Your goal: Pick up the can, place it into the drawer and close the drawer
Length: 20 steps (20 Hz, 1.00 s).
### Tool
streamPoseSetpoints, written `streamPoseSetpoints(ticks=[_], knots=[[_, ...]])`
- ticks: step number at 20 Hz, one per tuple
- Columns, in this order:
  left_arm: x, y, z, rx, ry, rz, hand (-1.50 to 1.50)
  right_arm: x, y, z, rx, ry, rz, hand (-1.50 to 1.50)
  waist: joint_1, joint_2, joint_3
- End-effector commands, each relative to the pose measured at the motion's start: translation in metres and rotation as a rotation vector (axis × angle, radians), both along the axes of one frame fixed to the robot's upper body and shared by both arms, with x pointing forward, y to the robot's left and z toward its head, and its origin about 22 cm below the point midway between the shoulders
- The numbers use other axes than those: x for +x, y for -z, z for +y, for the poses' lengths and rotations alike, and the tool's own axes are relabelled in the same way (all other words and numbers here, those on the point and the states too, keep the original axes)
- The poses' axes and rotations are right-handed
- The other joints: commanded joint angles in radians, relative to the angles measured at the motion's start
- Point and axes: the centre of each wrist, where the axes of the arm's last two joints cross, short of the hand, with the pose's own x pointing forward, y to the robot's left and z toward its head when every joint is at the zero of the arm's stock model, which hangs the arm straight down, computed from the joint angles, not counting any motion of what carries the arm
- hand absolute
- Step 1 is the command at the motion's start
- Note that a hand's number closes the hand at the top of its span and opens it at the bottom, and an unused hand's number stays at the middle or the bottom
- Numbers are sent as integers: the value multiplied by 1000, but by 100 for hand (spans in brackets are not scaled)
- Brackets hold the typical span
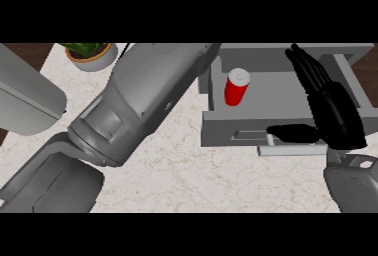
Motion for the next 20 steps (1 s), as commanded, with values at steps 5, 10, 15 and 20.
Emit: streamPoseSetpoints(ticks=[5, 10, 15, 20], knots=[[8, -11, 19, -30, 6, 6, -150, 52, 44, 19, -157, 36, -11, -150, 31, -7, 0], [9, -4, 27, -13, -8, 3, -150, 75, 71, 41, -195, 60, -19, -150, 43, -12, -1], [11, -13, 41, -19, -11, -8, -150, 105, 71, 24, -202, 160, -69, -150, 70, -13, -1], [19, -20, 77, -16, -15, 30, -150, 126, 62, 50, -201, 211, -125, -150, 88, -13, -1]])
